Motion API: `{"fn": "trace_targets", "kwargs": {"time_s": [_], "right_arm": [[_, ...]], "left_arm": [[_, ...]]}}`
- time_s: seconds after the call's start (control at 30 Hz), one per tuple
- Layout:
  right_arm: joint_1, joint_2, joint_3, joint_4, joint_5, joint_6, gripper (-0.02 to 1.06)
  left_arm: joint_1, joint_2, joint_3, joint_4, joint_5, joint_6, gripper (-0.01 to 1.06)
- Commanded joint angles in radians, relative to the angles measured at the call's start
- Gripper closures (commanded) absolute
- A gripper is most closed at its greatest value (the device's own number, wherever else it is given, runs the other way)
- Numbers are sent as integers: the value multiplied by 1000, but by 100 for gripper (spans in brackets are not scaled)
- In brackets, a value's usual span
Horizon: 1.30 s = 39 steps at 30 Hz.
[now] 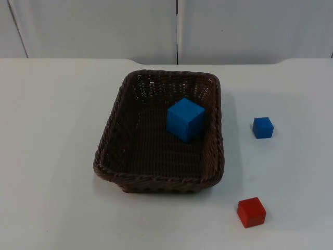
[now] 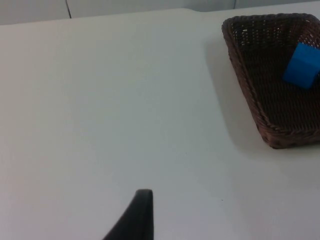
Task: Pick up the basket with the left hand and place the largest block into the basket with the right hand.
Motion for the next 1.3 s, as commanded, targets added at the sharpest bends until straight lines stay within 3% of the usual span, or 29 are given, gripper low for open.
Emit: {"fn": "trace_targets", "kwargs": {"time_s": [0.0,0.2,0.5,0.97,1.27], "right_arm": [[4,-2,1,3,-6,3,-1],[4,-2,1,3,-6,3,-1],[4,-2,1,3,-6,3,-1],[-8,-2,1,3,-6,3,-1],[-129,-2,1,1,-6,3,-1]], "left_arm": [[13,-4,4,-11,-9,0,0],[120,-4,4,-11,-9,0,0],[209,-4,4,-11,-9,0,0],[209,-4,4,-11,-9,0,0],[209,-4,4,-11,-9,0,0]]}}
